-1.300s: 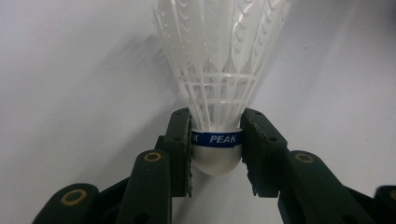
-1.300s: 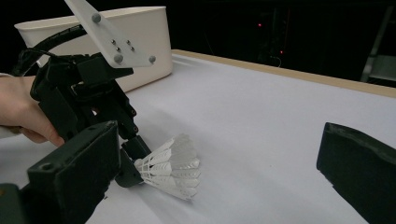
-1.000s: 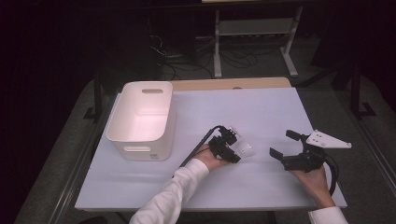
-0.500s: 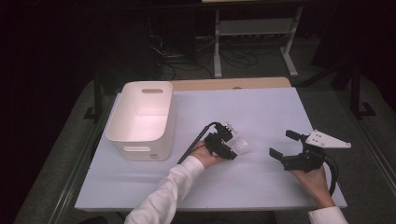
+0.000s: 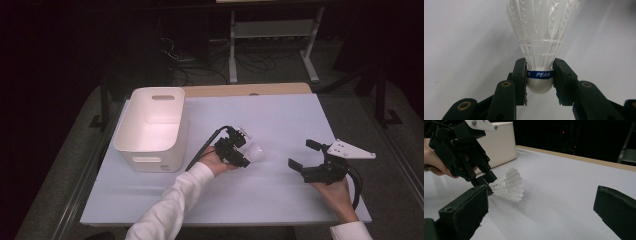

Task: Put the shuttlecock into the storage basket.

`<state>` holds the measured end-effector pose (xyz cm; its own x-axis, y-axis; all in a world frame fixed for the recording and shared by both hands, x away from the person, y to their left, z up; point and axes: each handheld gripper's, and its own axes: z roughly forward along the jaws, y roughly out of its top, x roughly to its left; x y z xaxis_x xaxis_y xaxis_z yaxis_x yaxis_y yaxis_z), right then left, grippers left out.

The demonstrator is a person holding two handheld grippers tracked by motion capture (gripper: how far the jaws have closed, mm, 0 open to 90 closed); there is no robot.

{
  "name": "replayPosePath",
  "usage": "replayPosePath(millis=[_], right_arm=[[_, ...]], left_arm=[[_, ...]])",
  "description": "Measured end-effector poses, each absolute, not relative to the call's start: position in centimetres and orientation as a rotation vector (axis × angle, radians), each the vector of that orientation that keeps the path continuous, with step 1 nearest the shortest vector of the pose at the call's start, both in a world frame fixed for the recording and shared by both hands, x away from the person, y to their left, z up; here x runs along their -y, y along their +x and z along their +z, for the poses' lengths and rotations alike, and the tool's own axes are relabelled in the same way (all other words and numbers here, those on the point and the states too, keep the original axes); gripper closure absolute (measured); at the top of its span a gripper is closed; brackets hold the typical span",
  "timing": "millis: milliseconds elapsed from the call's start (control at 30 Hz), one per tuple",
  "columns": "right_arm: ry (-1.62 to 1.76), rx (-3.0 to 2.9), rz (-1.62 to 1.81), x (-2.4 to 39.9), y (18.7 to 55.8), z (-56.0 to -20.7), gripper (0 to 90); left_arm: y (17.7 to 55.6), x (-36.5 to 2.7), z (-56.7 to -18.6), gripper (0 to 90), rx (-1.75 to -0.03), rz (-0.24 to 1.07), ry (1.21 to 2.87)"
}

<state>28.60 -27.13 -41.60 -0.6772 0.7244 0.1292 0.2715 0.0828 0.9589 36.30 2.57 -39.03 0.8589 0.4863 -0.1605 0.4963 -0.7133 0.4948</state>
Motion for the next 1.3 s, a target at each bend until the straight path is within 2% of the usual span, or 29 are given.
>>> replayPosePath(millis=[1300], right_arm=[[0.986, -1.994, 1.622, 27.1, 28.7, -41.7, 0.0]], left_arm=[[37.1, -3.8, -31.6, 65.2, -0.638, 0.073, 2.537]])
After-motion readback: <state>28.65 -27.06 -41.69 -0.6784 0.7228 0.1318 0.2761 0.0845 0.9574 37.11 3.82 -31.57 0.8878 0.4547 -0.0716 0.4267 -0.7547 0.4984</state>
